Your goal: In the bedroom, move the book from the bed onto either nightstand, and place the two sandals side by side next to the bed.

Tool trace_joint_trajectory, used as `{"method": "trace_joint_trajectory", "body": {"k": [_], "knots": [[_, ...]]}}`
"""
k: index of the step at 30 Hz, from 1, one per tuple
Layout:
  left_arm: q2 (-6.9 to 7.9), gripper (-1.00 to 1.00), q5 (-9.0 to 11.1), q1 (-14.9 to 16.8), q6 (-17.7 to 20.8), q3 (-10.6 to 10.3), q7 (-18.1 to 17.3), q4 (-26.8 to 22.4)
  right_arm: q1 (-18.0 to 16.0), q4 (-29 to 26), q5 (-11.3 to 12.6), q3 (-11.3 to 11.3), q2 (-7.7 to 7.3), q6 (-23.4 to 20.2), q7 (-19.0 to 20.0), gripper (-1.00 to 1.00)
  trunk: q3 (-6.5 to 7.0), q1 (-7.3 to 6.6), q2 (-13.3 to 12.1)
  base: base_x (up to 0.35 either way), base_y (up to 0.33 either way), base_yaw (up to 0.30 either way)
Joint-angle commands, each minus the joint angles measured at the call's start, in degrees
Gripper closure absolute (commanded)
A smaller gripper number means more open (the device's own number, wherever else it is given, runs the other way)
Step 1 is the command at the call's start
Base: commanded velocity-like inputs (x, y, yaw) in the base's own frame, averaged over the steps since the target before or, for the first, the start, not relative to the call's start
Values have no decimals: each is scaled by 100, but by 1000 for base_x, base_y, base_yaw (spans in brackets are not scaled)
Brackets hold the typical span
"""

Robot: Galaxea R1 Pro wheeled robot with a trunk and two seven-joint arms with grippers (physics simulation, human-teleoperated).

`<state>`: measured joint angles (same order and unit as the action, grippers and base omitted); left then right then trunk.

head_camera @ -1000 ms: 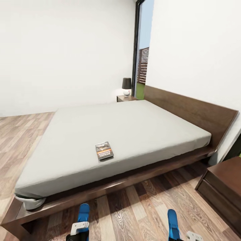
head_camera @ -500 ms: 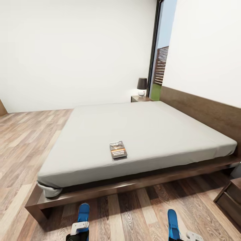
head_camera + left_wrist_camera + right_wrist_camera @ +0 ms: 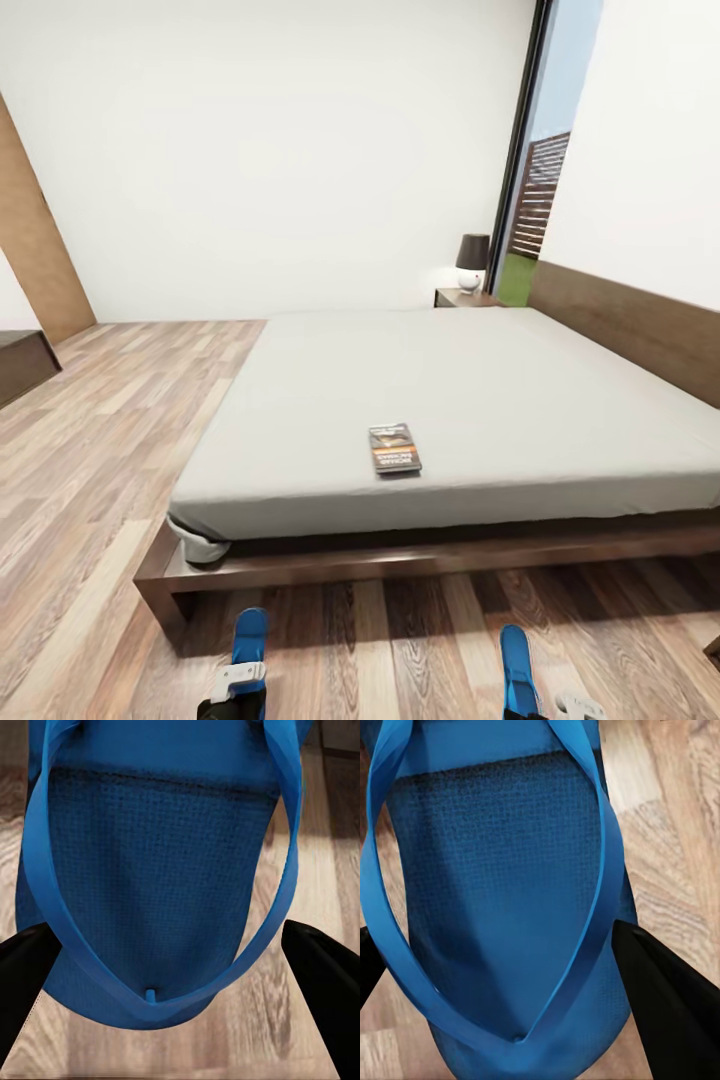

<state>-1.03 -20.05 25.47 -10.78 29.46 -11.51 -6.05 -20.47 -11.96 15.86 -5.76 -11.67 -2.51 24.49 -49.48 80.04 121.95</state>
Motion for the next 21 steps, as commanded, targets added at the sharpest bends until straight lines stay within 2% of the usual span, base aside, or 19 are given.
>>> {"method": "trace_joint_trajectory", "body": {"k": [1, 12, 21], "knots": [[-2, 100, -50, 4, -11, 51, -18, -2, -1, -3, 13, -48, 0, -29, 37, 100, -5, -1, 2, 0, 0, 287], [-2, 100, -49, 6, -11, 51, -18, -2, -1, -6, 13, -55, -1, -31, 38, 100, -5, -1, 2, 0, 0, 276], [-2, 100, -47, 6, -11, 51, -18, -2, -1, -4, 13, -57, -2, -31, 44, 100, -5, -1, 2, 0, 0, 30]]}}
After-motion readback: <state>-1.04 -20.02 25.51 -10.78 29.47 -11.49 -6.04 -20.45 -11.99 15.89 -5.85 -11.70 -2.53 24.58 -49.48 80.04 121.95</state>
